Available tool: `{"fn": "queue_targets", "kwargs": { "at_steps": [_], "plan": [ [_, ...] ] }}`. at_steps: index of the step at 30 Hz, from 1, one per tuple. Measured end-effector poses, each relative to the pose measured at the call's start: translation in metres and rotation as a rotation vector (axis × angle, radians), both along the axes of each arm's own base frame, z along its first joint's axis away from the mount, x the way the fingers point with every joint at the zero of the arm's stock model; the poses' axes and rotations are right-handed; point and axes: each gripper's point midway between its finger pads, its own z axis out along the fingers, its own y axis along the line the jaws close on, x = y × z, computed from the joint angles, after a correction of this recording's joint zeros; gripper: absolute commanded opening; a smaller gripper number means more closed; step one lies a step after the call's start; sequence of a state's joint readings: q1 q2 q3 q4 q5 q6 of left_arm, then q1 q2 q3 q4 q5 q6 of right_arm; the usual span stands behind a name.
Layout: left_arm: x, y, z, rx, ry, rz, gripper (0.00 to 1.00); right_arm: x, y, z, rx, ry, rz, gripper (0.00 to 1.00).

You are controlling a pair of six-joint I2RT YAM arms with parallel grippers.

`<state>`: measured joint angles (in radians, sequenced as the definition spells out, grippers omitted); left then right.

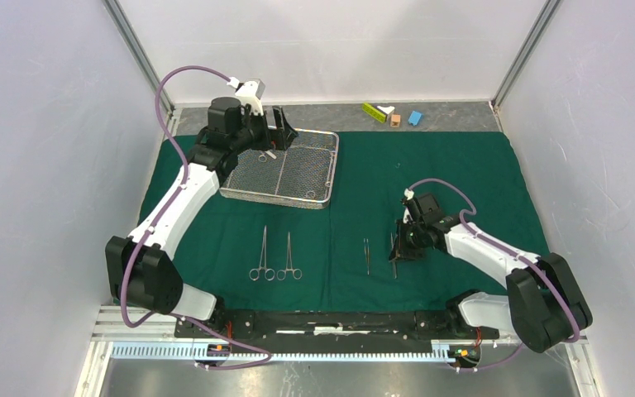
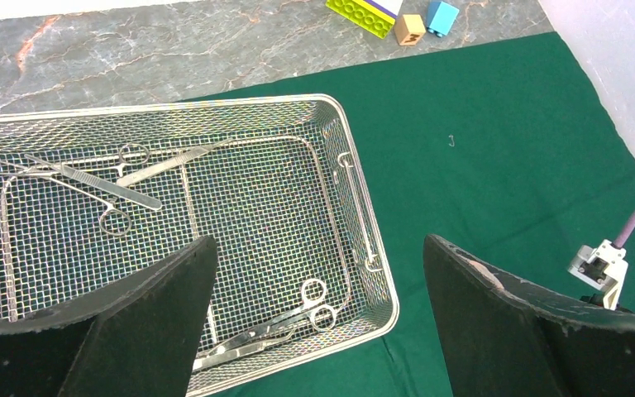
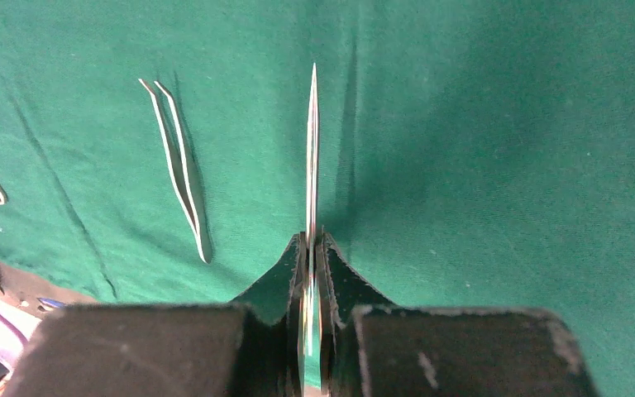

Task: Open and lay out the surgical kit
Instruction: Place the medical item in the surgical kit.

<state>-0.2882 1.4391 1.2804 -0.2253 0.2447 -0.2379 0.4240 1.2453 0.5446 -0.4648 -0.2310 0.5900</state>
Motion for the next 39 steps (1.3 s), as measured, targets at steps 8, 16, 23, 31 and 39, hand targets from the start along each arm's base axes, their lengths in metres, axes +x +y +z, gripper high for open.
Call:
{"fn": "queue_targets", "kwargs": {
  "at_steps": [8,16,23,31,39],
  "plan": [
    [0.000,0.000,-0.002,-0.001,-0.001,0.000,1.00,0.006,0.004,0.006,0.009,-0.020,0.007,0.00],
    [0.001,0.000,-0.003,-0.001,-0.004,0.000,1.00,0.008,0.006,0.007,0.014,-0.026,0.004,0.00],
    [0.000,0.000,-0.005,0.000,0.001,-0.001,1.00,0.010,0.006,0.004,0.010,-0.022,-0.004,0.00],
    [0.000,0.000,-0.006,0.000,0.002,-0.001,1.00,0.010,0.005,-0.001,-0.001,-0.021,-0.004,0.07],
    [-0.001,0.000,-0.007,0.000,0.003,-0.001,1.00,0.009,0.005,-0.003,0.001,-0.022,-0.002,0.16]
  ]
}}
